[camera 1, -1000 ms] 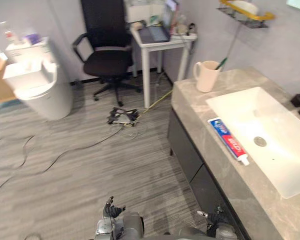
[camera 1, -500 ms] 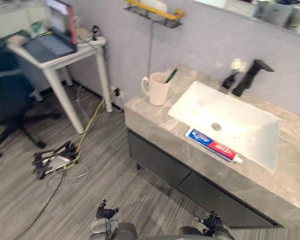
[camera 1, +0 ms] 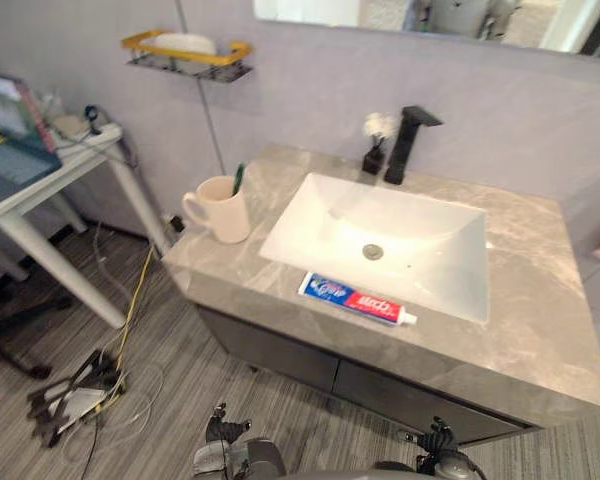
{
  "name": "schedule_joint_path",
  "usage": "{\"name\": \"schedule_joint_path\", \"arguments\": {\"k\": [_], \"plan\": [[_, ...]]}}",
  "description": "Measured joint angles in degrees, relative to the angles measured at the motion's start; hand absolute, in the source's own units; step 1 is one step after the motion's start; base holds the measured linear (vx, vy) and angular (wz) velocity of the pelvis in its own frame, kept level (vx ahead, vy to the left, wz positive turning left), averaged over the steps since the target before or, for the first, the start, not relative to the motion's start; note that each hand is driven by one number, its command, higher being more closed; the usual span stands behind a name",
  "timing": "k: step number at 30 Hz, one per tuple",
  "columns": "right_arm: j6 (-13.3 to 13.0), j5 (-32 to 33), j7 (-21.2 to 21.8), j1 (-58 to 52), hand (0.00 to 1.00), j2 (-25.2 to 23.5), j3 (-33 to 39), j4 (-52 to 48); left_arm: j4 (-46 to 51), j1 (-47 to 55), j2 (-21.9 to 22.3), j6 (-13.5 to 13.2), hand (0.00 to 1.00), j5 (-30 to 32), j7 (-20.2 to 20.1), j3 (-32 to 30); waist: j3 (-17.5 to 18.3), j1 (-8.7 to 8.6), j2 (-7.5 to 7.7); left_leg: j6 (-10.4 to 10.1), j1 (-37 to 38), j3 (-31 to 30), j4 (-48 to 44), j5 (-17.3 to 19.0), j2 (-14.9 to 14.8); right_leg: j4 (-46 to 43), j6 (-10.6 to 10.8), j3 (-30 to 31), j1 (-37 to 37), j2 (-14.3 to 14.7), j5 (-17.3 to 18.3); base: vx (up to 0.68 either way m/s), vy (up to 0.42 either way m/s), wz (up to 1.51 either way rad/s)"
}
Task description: Organize washtable
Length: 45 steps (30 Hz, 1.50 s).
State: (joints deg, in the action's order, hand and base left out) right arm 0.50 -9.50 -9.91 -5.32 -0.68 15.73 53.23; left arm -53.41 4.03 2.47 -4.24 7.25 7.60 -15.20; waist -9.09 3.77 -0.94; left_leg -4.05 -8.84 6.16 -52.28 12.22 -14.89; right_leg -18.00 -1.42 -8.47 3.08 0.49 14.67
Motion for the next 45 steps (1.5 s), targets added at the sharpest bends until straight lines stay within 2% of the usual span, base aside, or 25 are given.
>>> {"name": "schedule_joint_path", "arguments": {"k": [1,2,3,4,5,6,8,10,12,18,25,26,32,35,38,40,45], "plan": [[-0.01,0.05,-0.03,0.26,0.0,-0.02,0.04,0.02,0.0,-0.09,-0.05,0.03,0.0,0.12,0.02,-0.01,-0.05,0.21,0.19,-0.98,-0.62,-0.88,3.48,1.25,1.0,0.66,0.76,1.92,0.51,-0.17,-0.49,0.16,0.058,-0.73],[0.0,0.3,-0.07,0.31,0.0,-0.09,0.09,0.02,-0.02,-0.08,-0.11,0.03,0.0,0.12,0.05,-0.02,-0.09,0.15,0.3,-1.12,-0.64,-1.76,6.39,2.14,1.8,1.04,1.12,2.9,0.77,-0.39,-0.75,0.25,0.16,-0.87],[0.04,0.38,-0.1,0.32,0.0,-0.29,0.2,0.16,-0.07,-0.11,-0.22,0.02,0.0,0.2,0.14,0.01,0.01,0.15,0.66,-1.82,-0.36,-4.2,13.59,2.74,4.0,1.49,1.66,4.72,0.91,-0.98,-0.98,0.22,0.221,-0.85],[0.03,0.37,-0.11,0.2,0.0,-0.13,0.23,0.55,-0.23,-0.03,-0.21,0.03,0.0,0.21,0.21,0.51,0.14,0.15,0.52,-2.06,1.27,-6.9,22.86,1.54,5.83,1.95,2.61,6.48,0.74,-0.96,-0.95,0.18,0.197,-0.85],[0.03,0.36,-0.12,-0.01,0.0,0.18,0.23,0.53,-0.43,0.12,-0.12,0.02,0.0,0.24,0.22,1.22,0.42,0.17,-0.12,-2.07,1.83,-7.99,27.21,-0.39,5.92,2.17,3.22,7.35,0.75,-0.43,-0.82,0.17,0.218,-0.82],[0.09,0.42,-0.16,0.41,0.0,-0.78,0.16,1.63,-0.95,-0.16,-1.27,0.0,0.0,0.38,0.14,1.25,1.05,0.22,1.49,-1.66,3.45,-6.7,28.97,0.24,7.26,2.99,4.47,8.95,1.33,-1.42,-0.99,0.16,0.155,-0.5],[0.01,0.44,-0.19,-0.35,0.0,-2.08,0.3,1.68,-1.75,-0.79,-2.39,0.08,0.0,1.45,0.12,1.28,1.75,-0.06,3.24,-1.03,4.05,-5.6,29.72,0.31,8.7,5.13,5.4,9.62,2.49,-3.25,-1.56,0.23,0.175,-0.25],[0.01,0.71,-0.23,-0.85,0.0,-2.83,0.27,1.81,-1.87,-0.82,-2.88,0.09,0.0,2.36,0.13,1.54,2.45,0.14,4.26,-0.95,4.79,-4.93,30.3,0.29,10.06,6.28,6.24,10.11,3.27,-4.67,-2.11,0.21,0.175,-0.03],[-0.05,1.95,-0.3,-0.85,0.0,-2.81,0.39,2.1,-2.42,-0.93,-2.92,0.12,0.0,2.39,0.17,1.64,2.59,0.11,4.19,-0.36,5.81,-4.48,31.03,0.2,10.97,7.21,6.29,10.14,4.08,-5.39,-2.97,0.12,0.147,0.05],[-0.04,5.22,-1.22,-1.2,0.0,-2.74,1.44,2.26,-4.61,-0.96,-2.86,0.37,0.0,2.34,0.28,1.18,3.18,0.15,3.3,1.13,9.53,-2.83,35.73,-0.86,10.91,7.38,6.23,10.53,4.82,-5.59,-4.49,0.03,0.05,-0.1],[-0.08,6.76,-1.22,-1.38,0.0,-2.19,1.44,2.75,-5.1,-0.57,-2.45,0.59,0.0,1.9,0.88,0.94,3.71,0.02,3.32,0.78,11.95,-1.68,42.68,-5.41,11.02,9.89,6.71,10.59,4.65,-6.56,-5.3,-0.08,-0.022,-0.09],[-0.08,7.21,-1.22,-1.9,0.0,-2.28,2.93,2.75,-4.08,0.71,-1.79,0.61,0.0,1.8,1.27,0.97,5.88,0.19,2.91,1.56,8.95,-1.9,36.03,-1.21,11.68,10.36,7.94,10.31,4.82,-6.83,-4.38,-0.02,-0.001,-0.04],[-0.09,7.55,-1.15,-1.92,0.0,-2.28,2.97,2.75,-4.08,0.71,-1.79,0.6,0.0,1.79,1.26,0.97,5.88,0.2,2.91,1.56,8.95,-1.87,36.12,-1.21,11.68,10.37,7.94,10.31,4.81,-6.83,-4.38,0.0,0.0,0.0],[-0.38,10.59,-0.89,-2.35,0.0,-2.23,2.99,2.74,-4.15,0.74,-1.86,0.5,0.0,1.13,1.24,0.97,5.89,0.22,2.91,1.54,9.23,-1.75,36.84,-1.52,11.81,10.66,7.94,10.31,4.82,-6.97,-4.38,0.0,0.0,0.0],[-1.14,14.65,0.35,-2.98,0.0,-2.24,3.02,2.76,-4.53,0.69,-2.26,-0.12,0.0,-0.32,1.22,1.0,5.68,0.22,3.62,1.55,10.67,-1.52,40.55,-3.49,12.28,11.33,8.06,10.13,4.84,-7.64,-4.55,0.01,-0.004,0.01],[-2.1,17.82,1.35,-3.18,0.0,-2.02,4.73,3.46,-4.72,0.69,-2.55,-0.19,0.0,-1.22,1.21,1.01,5.73,0.18,4.04,1.44,12.05,-1.56,43.94,-5.29,12.91,11.95,8.12,9.9,4.89,-8.08,-4.7,0.03,-0.005,0.04],[-2.39,22.5,2.18,-4.1,0.0,-1.3,9.57,3.87,-5.29,0.68,-3.25,-0.72,0.0,-2.94,1.24,0.53,5.72,0.22,4.55,1.42,14.12,-1.66,48.49,-7.29,13.39,13.23,8.42,8.62,6.02,-8.53,-5.16,0.05,-0.011,0.09]]}}
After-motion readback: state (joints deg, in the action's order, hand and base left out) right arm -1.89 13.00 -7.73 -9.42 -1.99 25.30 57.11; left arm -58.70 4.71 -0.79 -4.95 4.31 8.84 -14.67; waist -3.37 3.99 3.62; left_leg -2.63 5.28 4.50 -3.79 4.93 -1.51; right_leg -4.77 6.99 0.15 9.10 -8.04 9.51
